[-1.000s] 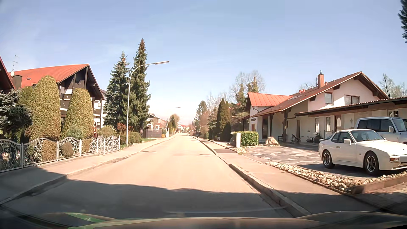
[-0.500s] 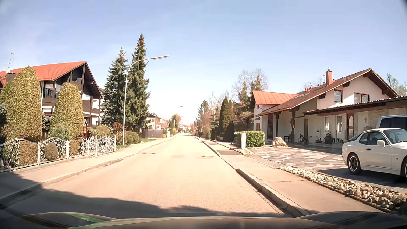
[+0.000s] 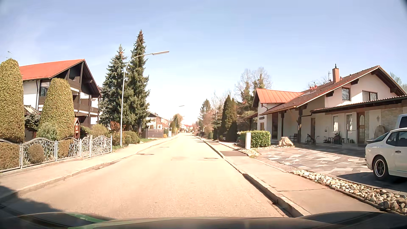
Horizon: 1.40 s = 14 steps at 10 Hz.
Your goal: Follow the waypoints while adhering to traffic rules and regulations
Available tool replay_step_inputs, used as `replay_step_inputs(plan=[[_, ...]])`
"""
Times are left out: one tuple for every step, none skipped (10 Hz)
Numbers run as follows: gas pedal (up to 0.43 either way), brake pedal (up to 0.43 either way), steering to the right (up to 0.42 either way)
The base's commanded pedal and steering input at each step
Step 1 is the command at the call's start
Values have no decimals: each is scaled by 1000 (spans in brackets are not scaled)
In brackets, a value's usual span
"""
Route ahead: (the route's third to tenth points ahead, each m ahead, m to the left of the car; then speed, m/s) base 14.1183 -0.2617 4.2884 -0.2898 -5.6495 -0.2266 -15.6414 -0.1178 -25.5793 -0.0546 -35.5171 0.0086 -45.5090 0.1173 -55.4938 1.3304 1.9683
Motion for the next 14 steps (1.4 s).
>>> replay_step_inputs(plan=[[0,244,-27],[0,238,-27],[0,238,-26],[0,238,-26],[0,226,-26],[0,73,-26],[0,0,-27],[0,0,-29],[0,0,-33],[0,0,-37],[47,0,-43],[189,0,-45],[220,0,-45],[260,0,-45]])
